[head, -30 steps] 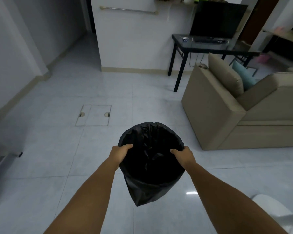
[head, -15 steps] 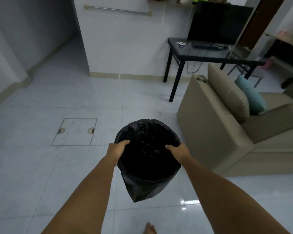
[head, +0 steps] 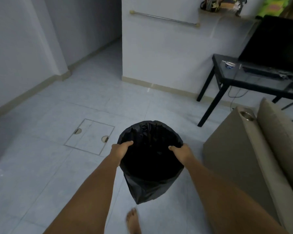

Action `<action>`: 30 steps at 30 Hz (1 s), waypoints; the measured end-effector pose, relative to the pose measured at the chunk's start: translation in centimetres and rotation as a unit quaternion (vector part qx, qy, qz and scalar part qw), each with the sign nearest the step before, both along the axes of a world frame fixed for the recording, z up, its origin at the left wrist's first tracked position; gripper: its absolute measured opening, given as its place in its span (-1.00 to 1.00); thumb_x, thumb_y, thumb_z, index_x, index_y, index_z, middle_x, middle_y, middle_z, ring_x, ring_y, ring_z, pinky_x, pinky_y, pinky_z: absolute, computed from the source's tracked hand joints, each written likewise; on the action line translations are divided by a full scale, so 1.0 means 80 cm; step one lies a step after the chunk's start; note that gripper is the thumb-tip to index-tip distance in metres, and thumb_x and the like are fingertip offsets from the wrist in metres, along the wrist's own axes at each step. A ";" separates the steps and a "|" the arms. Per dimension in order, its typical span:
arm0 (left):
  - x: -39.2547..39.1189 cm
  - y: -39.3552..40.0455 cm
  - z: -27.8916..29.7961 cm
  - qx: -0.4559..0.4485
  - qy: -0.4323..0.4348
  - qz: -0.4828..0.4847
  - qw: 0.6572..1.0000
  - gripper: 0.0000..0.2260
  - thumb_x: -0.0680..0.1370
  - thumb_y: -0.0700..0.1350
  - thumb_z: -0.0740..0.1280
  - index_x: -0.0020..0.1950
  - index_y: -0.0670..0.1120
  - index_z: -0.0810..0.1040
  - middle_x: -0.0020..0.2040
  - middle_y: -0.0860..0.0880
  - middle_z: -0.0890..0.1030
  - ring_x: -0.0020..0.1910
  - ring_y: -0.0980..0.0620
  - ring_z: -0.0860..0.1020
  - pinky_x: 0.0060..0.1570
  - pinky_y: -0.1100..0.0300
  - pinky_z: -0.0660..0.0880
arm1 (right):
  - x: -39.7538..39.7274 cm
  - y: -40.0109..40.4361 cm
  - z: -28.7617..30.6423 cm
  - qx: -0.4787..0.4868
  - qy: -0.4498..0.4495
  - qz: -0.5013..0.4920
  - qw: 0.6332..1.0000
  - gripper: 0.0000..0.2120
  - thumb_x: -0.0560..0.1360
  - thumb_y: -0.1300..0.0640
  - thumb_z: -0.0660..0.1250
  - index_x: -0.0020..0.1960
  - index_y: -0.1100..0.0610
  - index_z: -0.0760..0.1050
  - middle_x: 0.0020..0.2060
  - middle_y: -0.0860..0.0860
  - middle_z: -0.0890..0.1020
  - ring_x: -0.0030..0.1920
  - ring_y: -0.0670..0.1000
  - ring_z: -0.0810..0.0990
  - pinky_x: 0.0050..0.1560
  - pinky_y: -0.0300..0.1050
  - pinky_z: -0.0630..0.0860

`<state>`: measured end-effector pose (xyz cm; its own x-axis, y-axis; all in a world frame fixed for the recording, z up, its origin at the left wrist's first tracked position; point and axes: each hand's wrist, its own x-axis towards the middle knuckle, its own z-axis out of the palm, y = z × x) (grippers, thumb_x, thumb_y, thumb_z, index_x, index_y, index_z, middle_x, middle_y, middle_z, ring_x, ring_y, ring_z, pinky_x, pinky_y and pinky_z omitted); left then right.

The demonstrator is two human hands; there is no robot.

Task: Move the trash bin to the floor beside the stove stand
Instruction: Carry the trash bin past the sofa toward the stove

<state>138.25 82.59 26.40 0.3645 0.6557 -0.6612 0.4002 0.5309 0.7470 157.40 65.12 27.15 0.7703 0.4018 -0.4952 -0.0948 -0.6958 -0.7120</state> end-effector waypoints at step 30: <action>0.216 0.308 -0.005 -0.040 -0.003 0.314 0.948 -0.11 0.36 0.19 0.50 0.54 -0.24 0.30 0.44 -0.21 0.48 0.34 -0.25 0.50 0.11 0.03 0.41 | 0.305 0.520 0.009 -0.039 -0.021 0.346 0.937 -0.23 0.45 -0.15 0.41 0.51 0.22 0.28 0.41 0.22 0.46 0.35 0.27 0.50 0.36 0.15 0.45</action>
